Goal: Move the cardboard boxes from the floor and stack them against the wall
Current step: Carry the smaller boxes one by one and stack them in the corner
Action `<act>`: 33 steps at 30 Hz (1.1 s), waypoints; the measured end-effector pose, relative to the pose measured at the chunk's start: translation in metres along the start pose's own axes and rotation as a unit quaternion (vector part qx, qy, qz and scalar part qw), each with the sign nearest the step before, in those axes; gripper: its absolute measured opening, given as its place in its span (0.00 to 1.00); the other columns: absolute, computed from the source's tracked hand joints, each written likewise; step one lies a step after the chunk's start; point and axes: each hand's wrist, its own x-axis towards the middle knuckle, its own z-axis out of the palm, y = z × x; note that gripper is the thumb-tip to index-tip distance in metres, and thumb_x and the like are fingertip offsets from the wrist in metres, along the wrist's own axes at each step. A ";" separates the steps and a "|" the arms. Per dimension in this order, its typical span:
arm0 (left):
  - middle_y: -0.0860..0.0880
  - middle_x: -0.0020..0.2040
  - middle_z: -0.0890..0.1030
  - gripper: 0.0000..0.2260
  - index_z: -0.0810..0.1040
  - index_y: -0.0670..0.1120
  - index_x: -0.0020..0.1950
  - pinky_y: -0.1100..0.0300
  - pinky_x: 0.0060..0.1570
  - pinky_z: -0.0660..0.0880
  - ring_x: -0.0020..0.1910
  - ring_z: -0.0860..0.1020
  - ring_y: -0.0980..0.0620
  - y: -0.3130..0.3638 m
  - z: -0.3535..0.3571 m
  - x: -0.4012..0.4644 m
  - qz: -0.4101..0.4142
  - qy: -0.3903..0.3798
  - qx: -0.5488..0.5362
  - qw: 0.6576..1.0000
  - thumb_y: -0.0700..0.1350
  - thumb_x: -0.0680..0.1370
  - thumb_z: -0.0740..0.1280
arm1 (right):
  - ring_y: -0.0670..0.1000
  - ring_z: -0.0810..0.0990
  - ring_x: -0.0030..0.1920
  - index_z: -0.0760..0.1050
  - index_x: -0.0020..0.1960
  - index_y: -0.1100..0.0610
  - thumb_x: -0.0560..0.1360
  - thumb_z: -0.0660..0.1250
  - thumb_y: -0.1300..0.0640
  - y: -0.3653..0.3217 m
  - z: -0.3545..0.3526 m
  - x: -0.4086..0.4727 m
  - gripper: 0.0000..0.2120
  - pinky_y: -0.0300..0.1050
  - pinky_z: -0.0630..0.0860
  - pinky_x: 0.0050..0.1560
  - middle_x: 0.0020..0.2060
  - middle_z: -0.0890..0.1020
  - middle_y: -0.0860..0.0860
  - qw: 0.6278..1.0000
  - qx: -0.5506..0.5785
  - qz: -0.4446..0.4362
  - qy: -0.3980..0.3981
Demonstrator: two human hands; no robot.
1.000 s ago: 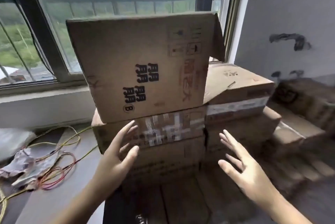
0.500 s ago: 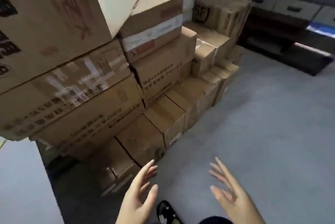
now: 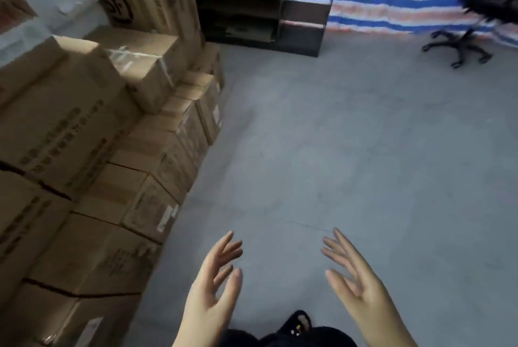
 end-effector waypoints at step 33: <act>0.55 0.50 0.83 0.25 0.78 0.70 0.53 0.74 0.47 0.73 0.48 0.82 0.61 0.112 0.575 0.367 0.076 -0.612 0.088 0.782 0.56 0.56 0.65 | 0.40 0.82 0.48 0.74 0.48 0.24 0.73 0.63 0.73 0.036 -0.356 0.165 0.38 0.29 0.76 0.43 0.48 0.83 0.37 0.725 0.126 0.107 0.669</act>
